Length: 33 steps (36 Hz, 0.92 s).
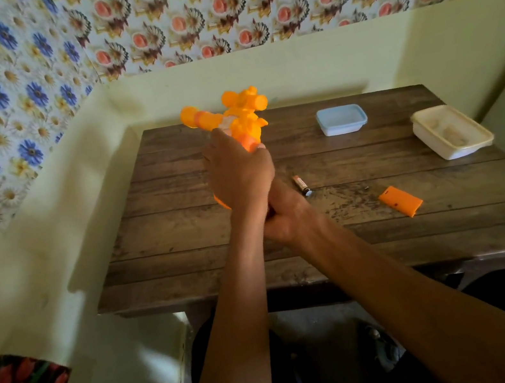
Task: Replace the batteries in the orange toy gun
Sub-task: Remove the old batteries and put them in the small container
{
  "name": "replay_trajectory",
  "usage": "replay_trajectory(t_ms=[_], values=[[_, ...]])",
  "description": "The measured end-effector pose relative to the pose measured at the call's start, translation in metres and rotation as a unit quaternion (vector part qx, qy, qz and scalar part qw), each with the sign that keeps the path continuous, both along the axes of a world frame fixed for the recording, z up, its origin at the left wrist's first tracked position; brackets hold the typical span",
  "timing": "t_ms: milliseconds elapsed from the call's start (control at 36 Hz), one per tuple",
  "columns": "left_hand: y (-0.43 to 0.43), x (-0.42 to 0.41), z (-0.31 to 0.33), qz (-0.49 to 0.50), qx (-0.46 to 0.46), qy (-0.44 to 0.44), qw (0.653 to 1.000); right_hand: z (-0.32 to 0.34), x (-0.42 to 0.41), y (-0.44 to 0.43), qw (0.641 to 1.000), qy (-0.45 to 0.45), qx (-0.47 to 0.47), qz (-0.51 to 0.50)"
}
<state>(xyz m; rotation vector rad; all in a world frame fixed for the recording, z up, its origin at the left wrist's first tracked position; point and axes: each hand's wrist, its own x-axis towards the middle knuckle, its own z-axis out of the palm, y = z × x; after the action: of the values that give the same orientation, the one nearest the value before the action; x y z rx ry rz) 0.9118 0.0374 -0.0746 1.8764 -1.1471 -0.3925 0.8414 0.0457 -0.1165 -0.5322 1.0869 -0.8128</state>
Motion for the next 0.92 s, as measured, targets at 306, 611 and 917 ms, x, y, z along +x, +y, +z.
replay_trajectory(t_ms=[306, 611, 917], values=[[0.002, 0.025, 0.001, -0.014, -0.13, 0.262, 0.956, 0.018, -0.021, -0.006, 0.995, -0.071, -0.074, -0.004], [0.033, 0.03, -0.044, -0.022, -0.189, 0.506, 0.841, -0.015, -0.094, -0.063, 0.756, 0.575, -0.298, 0.097], [0.044, 0.032, -0.091, -0.024, -0.173, 0.514, 0.84, -0.048, -0.08, -0.089, 0.692, 0.614, -0.337, 0.173]])
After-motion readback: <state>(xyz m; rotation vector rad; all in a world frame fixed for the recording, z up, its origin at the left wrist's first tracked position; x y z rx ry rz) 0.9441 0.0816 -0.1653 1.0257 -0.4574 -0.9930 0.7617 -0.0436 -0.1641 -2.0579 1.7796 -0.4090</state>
